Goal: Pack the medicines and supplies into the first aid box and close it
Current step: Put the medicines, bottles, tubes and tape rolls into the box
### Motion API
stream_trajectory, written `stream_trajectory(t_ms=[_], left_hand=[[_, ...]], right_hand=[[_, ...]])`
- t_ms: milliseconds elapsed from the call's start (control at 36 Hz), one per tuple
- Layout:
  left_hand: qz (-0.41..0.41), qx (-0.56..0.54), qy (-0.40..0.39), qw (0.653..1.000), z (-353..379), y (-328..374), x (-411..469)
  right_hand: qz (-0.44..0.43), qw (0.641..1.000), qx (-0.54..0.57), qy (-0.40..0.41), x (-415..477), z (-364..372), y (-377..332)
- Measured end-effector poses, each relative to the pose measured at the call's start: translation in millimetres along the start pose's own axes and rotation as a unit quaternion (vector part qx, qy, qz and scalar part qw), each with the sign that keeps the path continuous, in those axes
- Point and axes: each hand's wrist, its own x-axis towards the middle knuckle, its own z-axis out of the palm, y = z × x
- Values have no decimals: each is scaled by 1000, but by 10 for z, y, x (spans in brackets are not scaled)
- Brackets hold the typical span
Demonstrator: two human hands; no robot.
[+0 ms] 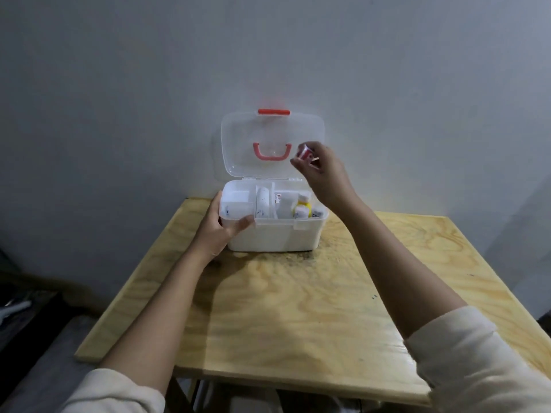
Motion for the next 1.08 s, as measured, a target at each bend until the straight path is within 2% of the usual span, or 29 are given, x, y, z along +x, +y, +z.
stream_trajectory(t_ms=[139, 306, 389, 556, 972, 1083], left_hand=[[10, 21, 10, 1000, 4, 4, 17], [34, 13, 17, 999, 2, -40, 40], [39, 3, 20, 999, 3, -66, 67], [38, 12, 10, 999, -16, -101, 91], [15, 19, 14, 1000, -26, -105, 93], [10, 24, 17, 1000, -36, -114, 96]], right_hand=[[1, 996, -5, -94, 196, 481, -264], [15, 962, -112, -247, 298, 879, -210], [9, 945, -159, -284, 336, 956, -189], [16, 926, -206, -316, 388, 1078, -171], [63, 918, -191, -341, 333, 1110, -136], [42, 916, -205, -343, 351, 1030, -121]])
